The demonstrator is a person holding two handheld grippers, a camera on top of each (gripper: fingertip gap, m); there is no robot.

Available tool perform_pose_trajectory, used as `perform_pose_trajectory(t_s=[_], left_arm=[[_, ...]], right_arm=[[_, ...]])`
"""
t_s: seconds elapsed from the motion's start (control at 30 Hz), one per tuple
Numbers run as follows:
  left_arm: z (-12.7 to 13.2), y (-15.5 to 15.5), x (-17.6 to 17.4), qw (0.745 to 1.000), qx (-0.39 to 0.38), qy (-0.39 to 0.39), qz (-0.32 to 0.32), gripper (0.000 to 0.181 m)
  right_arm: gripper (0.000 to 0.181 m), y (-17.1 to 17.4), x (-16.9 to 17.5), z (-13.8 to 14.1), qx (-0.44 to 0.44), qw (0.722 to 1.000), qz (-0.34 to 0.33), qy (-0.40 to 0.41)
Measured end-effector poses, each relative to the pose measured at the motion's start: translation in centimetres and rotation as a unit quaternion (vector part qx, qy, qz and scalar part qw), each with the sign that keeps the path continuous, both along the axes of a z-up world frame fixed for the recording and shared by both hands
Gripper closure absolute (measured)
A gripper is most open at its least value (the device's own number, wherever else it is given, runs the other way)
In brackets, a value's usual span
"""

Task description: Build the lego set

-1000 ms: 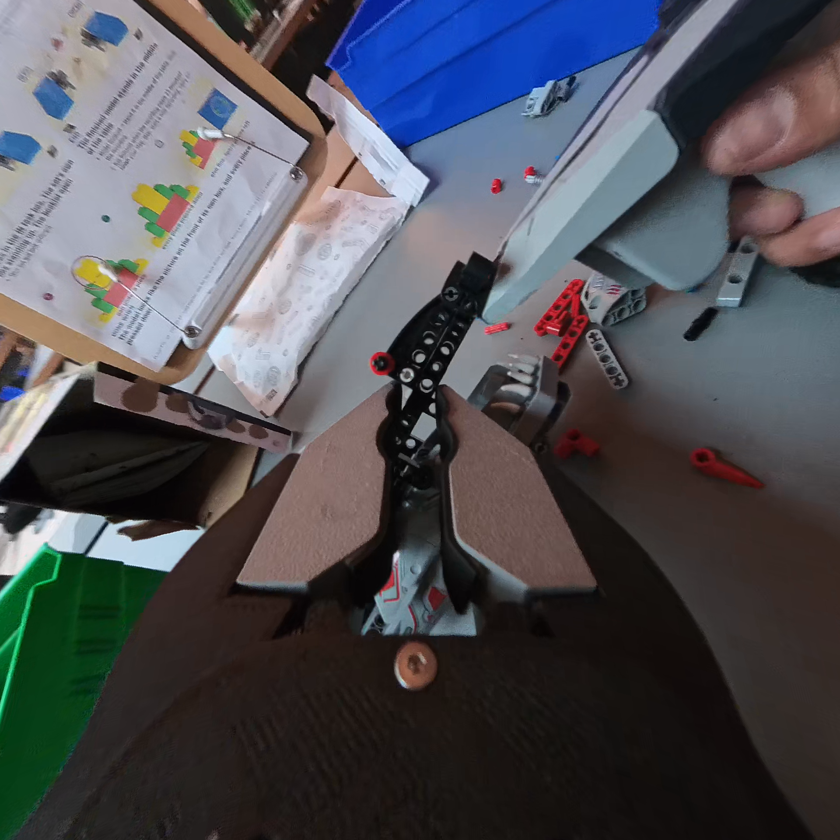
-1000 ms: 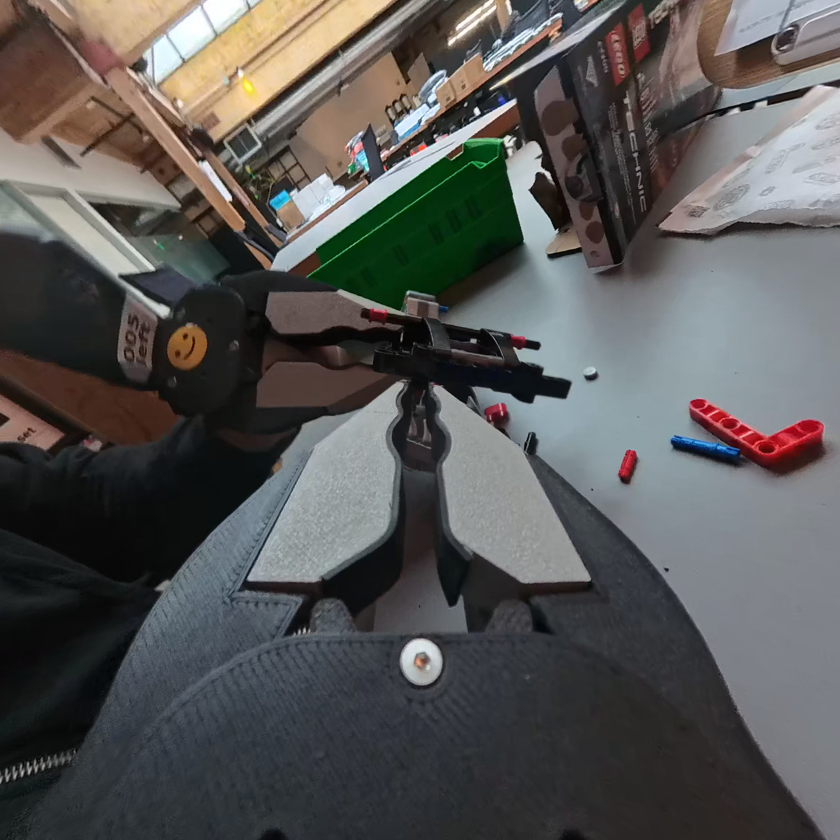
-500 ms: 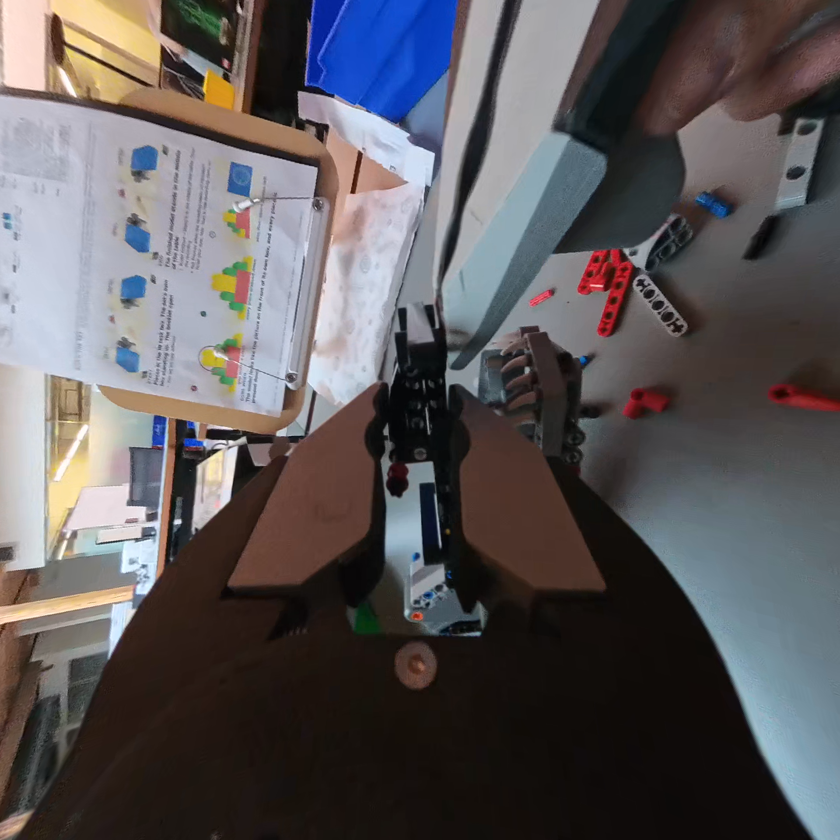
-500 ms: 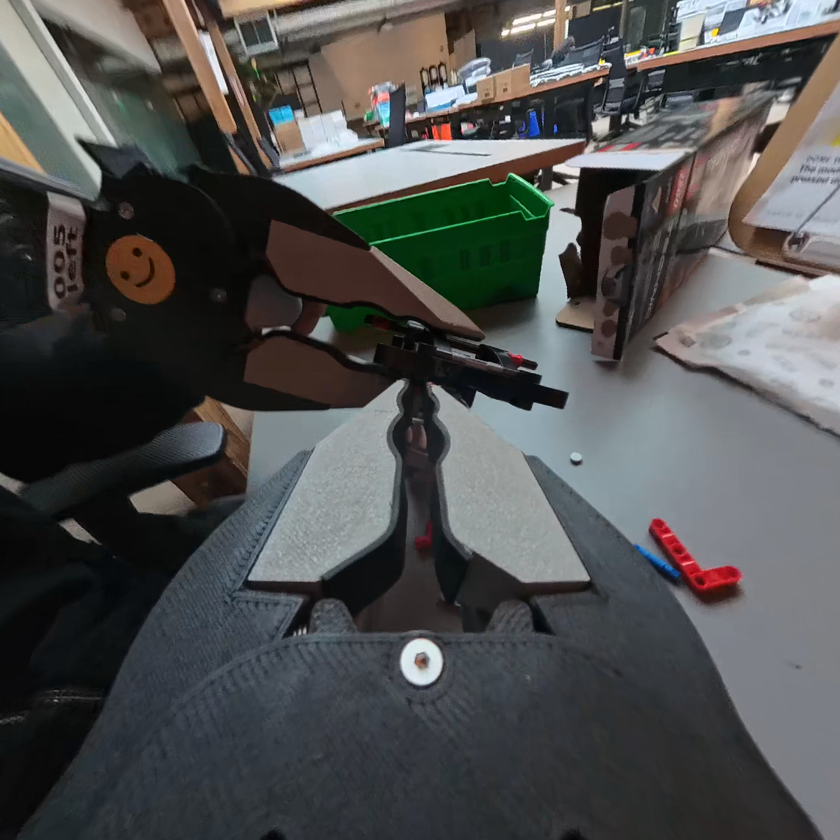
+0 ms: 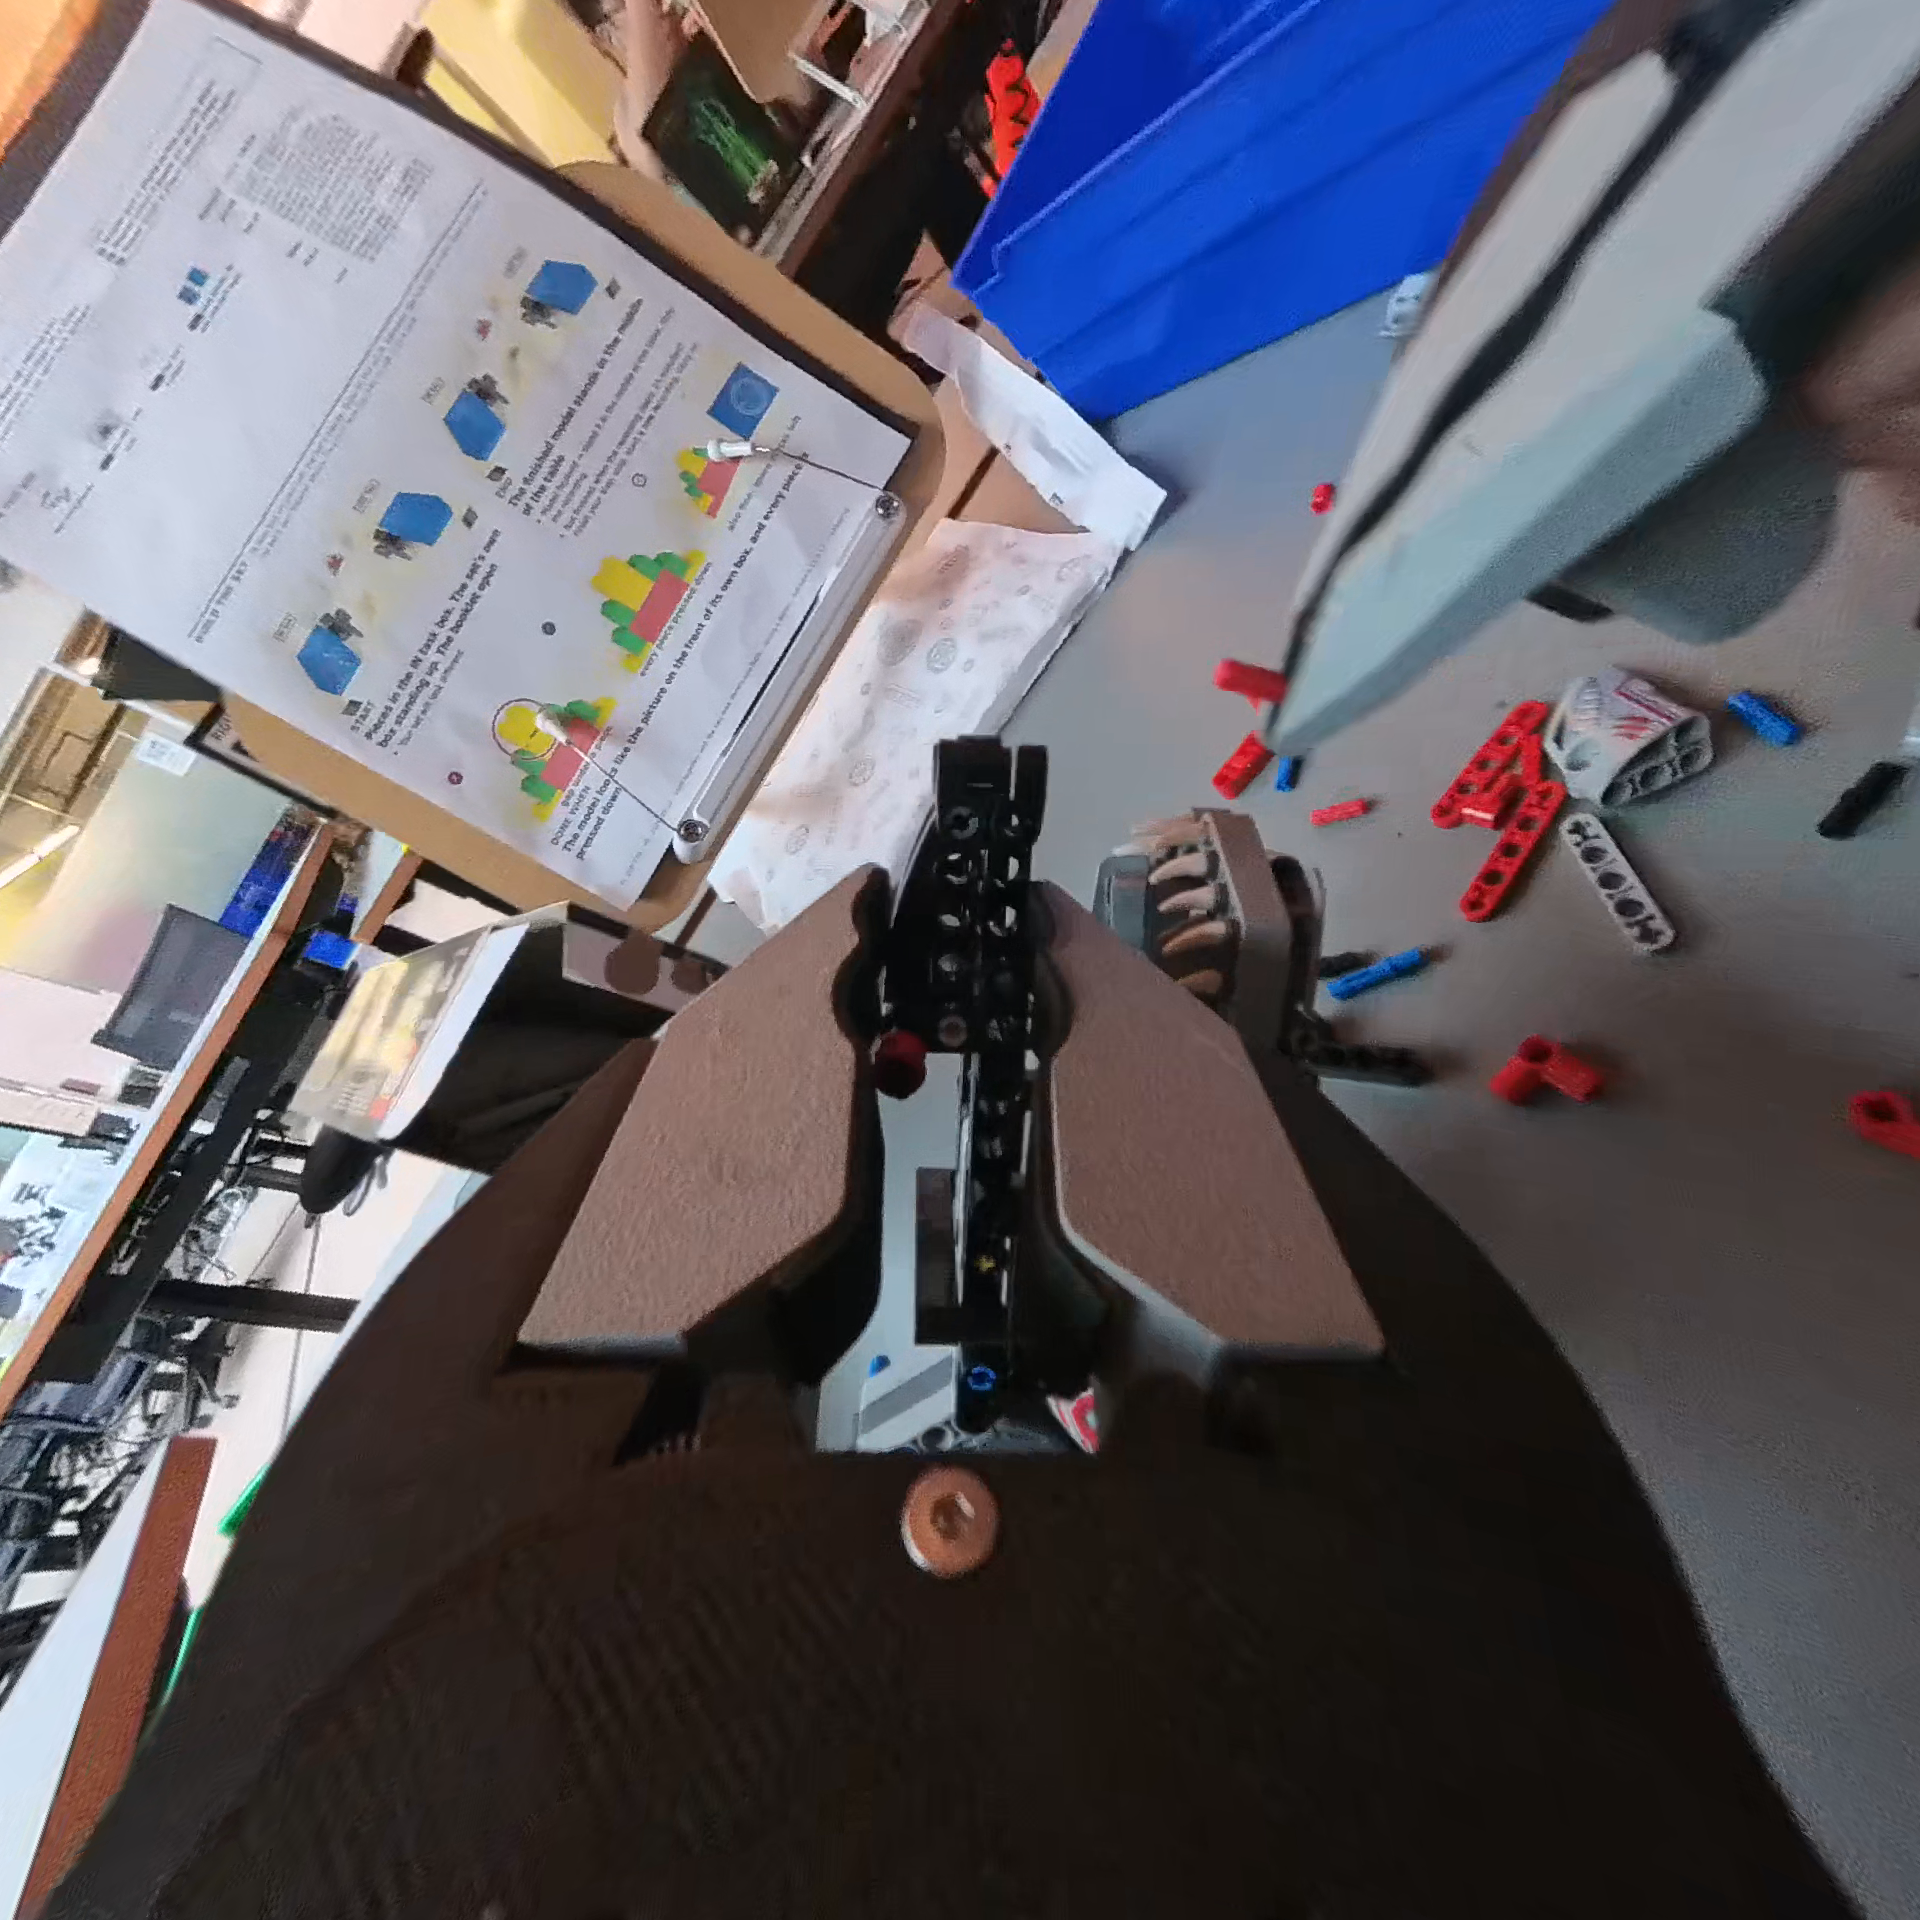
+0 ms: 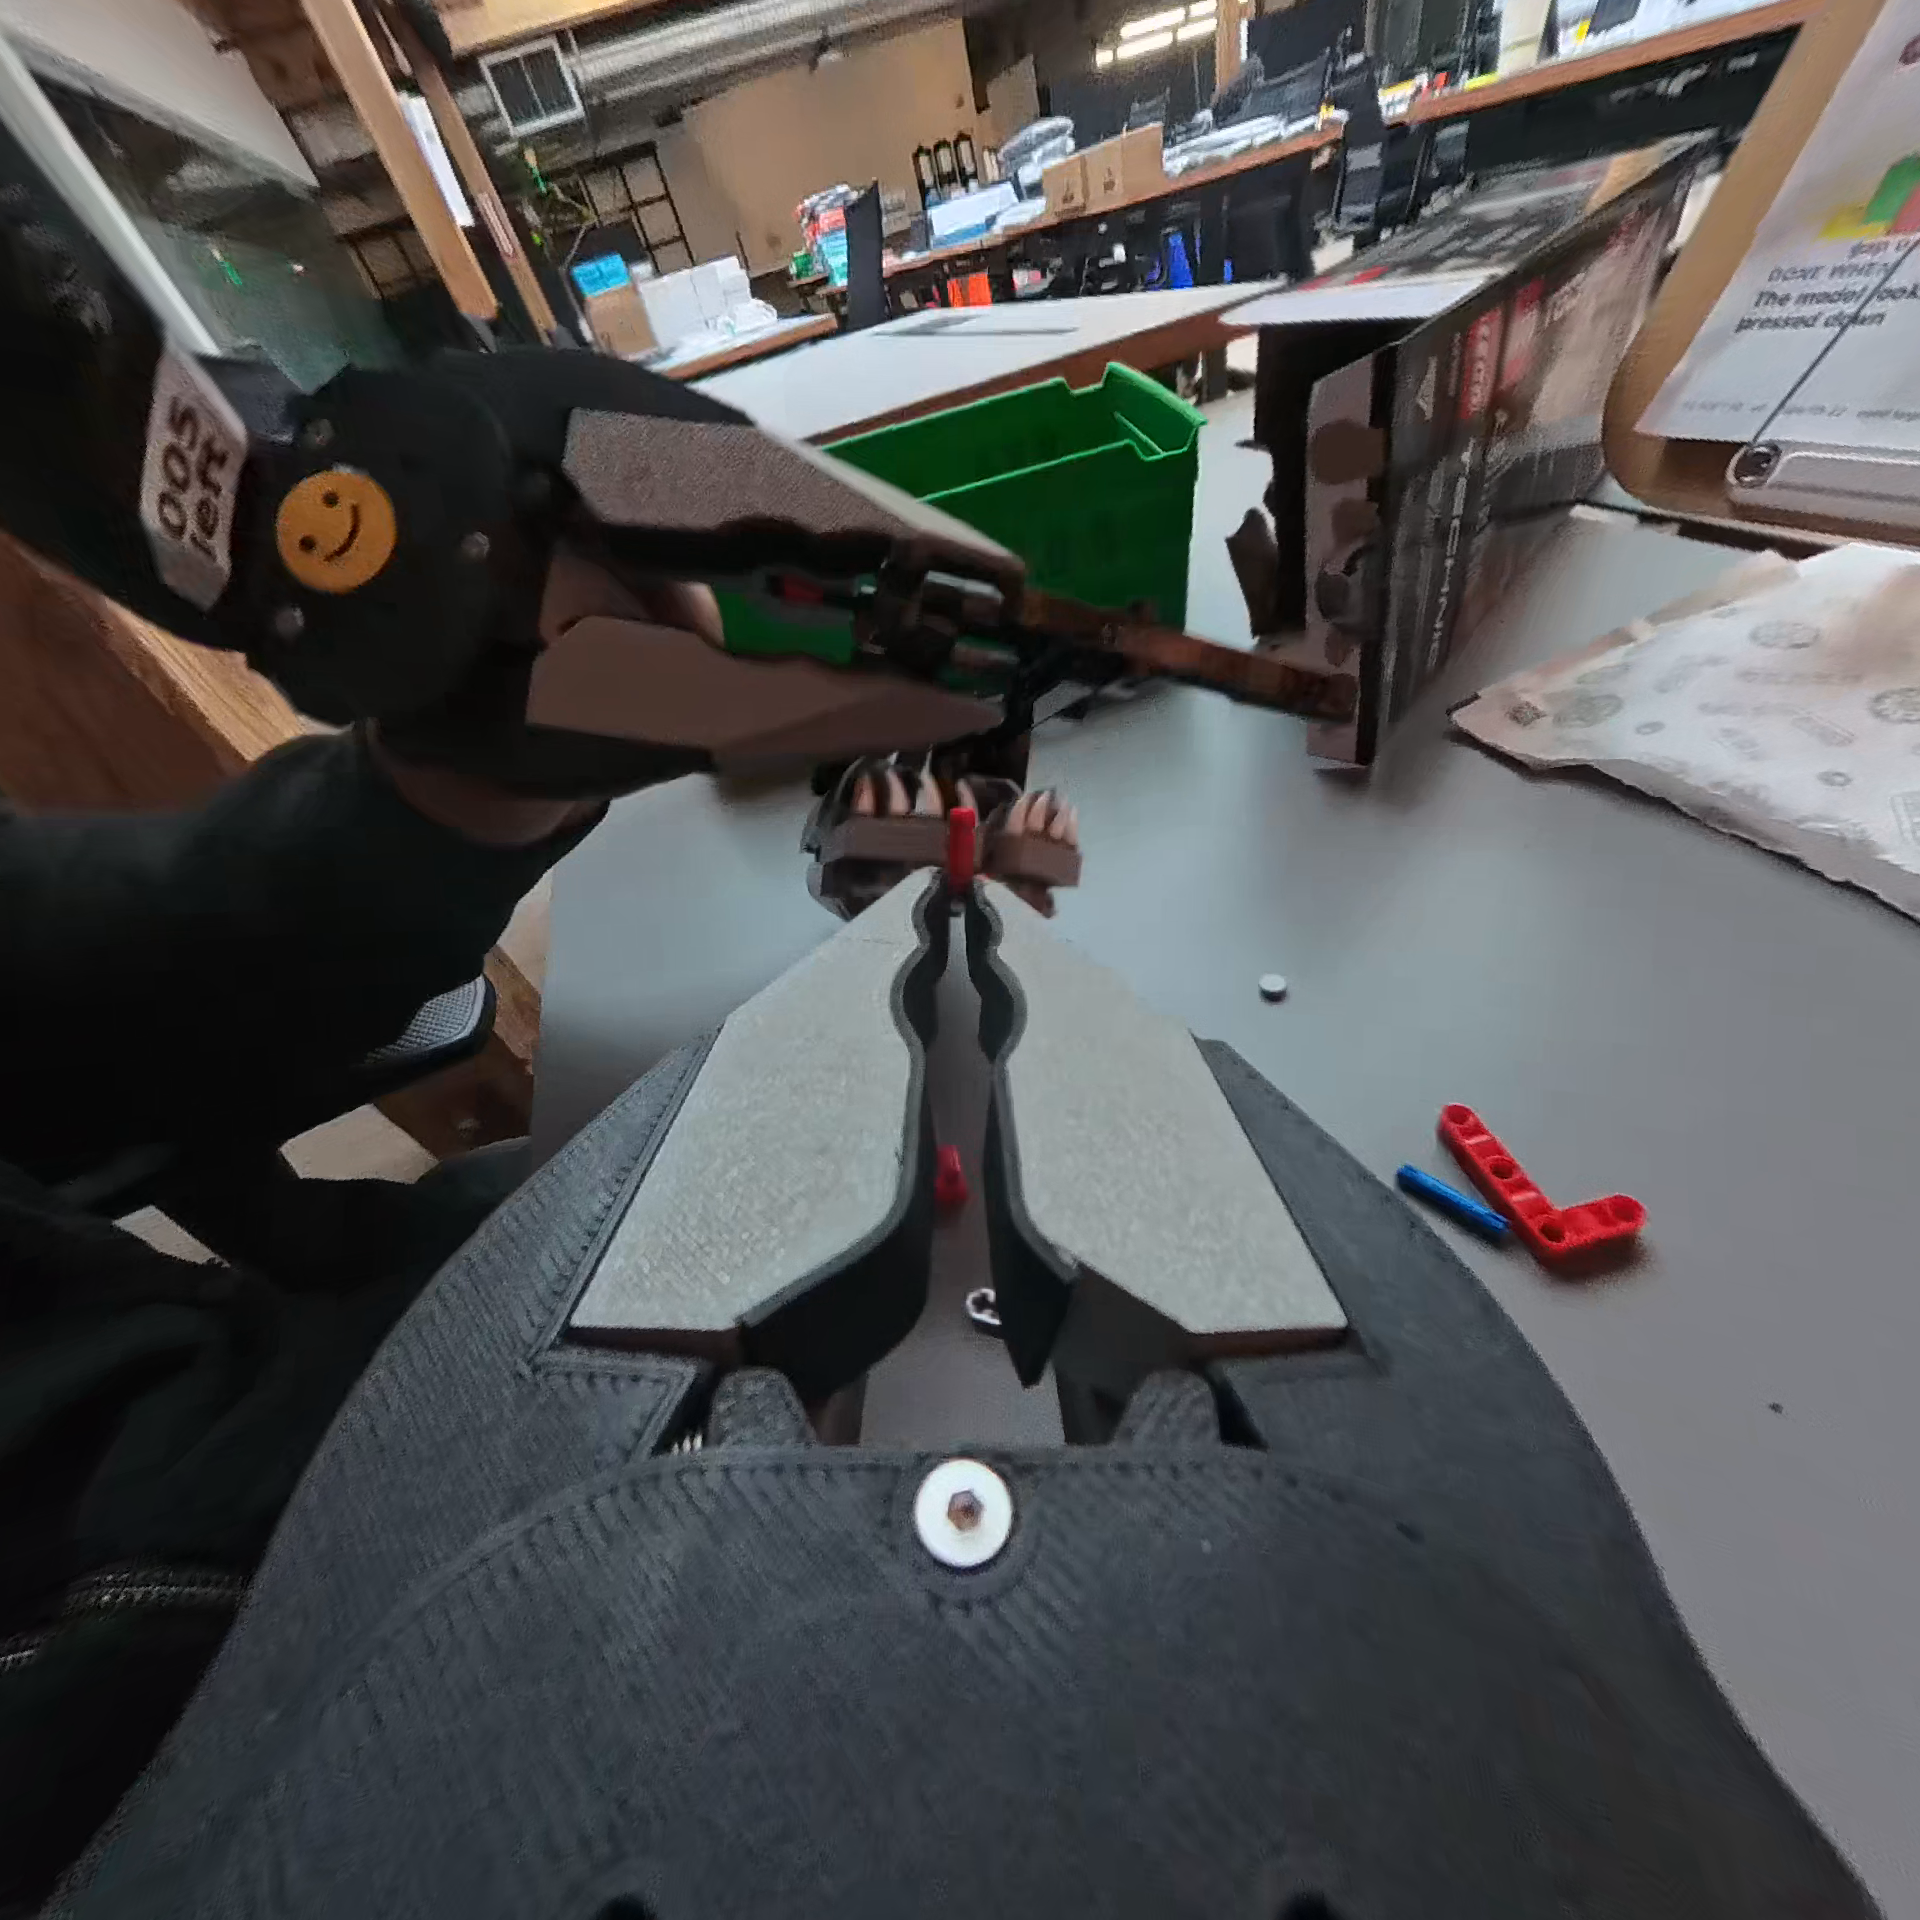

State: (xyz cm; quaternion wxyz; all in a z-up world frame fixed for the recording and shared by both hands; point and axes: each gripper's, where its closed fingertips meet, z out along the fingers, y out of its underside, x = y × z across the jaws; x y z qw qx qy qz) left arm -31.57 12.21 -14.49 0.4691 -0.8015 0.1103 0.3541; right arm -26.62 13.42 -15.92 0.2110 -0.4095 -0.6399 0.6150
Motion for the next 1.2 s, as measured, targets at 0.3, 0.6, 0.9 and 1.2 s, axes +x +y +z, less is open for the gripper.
perform_pose_trajectory(t_s=[0.3, 0.6, 0.9, 1.2], left_arm=[[0.2, 0.6, -0.5, 1.0, 0.0, 0.025, -0.009, 0.157], [0.4, -0.1, -0.8, 0.999, 0.02, -0.006, -0.036, 0.158], [1.5, -0.9, -0.5, 0.995, 0.042, -0.029, -0.089, 0.158], [4.1, -2.8, -2.4, 0.9, 0.119, -0.362, -0.213, 0.158]], right_arm=[[0.153, 4.3, 0.2, -9.6, 0.187, 0.96, 0.01, -0.208], [0.131, 4.8, -1.0, -6.9, 0.188, 0.973, 0.014, -0.136], [0.128, 1.3, -3.4, -0.1, 0.147, 0.987, 0.063, -0.026], [0.118, -1.9, -3.8, 3.2, -0.036, 0.983, 0.176, 0.031]])
